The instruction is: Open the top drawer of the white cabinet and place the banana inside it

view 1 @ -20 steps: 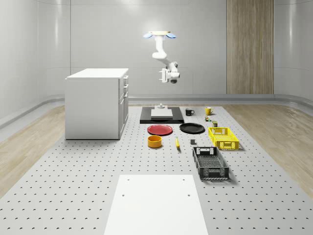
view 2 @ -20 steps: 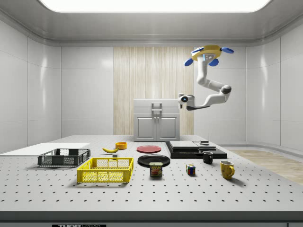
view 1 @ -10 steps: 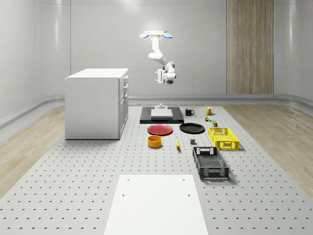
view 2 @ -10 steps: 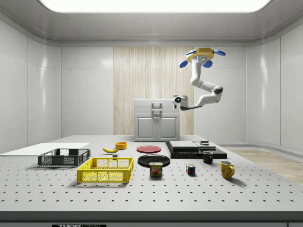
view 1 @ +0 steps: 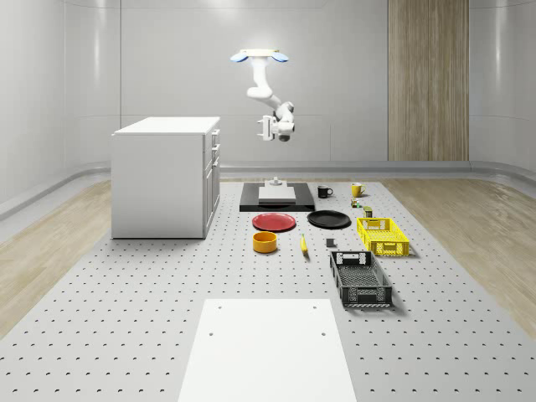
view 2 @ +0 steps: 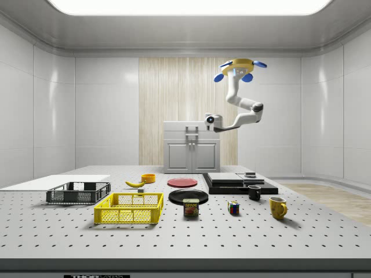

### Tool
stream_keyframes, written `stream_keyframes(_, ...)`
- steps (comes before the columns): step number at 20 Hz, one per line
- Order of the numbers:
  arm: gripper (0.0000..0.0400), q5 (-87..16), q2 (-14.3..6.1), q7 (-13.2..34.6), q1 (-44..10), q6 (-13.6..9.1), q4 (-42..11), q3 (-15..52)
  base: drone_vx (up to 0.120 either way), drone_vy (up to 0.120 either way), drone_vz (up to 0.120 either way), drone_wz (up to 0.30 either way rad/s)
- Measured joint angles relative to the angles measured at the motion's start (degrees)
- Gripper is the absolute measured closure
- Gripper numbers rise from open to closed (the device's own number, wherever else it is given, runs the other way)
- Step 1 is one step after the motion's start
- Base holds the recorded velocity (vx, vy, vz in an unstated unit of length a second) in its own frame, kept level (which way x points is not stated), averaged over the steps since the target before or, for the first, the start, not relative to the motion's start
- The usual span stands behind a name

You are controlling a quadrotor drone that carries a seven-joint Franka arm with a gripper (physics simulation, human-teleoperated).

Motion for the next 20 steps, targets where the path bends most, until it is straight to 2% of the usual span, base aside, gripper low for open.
stream_keyframes(4,0.0000,-0.3,-0.4,0.3,0.3,0.3,-0.1,-0.1,0.120,-0.120,0.000,0.000)
stream_keyframes(10,0.0000,-0.8,-0.9,0.7,0.8,0.8,-0.1,-0.2,0.120,0.000,0.000,0.000)
stream_keyframes(16,0.0000,-1.2,-1.4,1.0,1.2,1.2,-0.2,-0.3,0.120,-0.100,0.000,0.000)
stream_keyframes(20,0.0000,-1.4,-1.7,1.2,1.5,1.4,-0.2,-0.4,0.120,0.000,0.000,0.000)
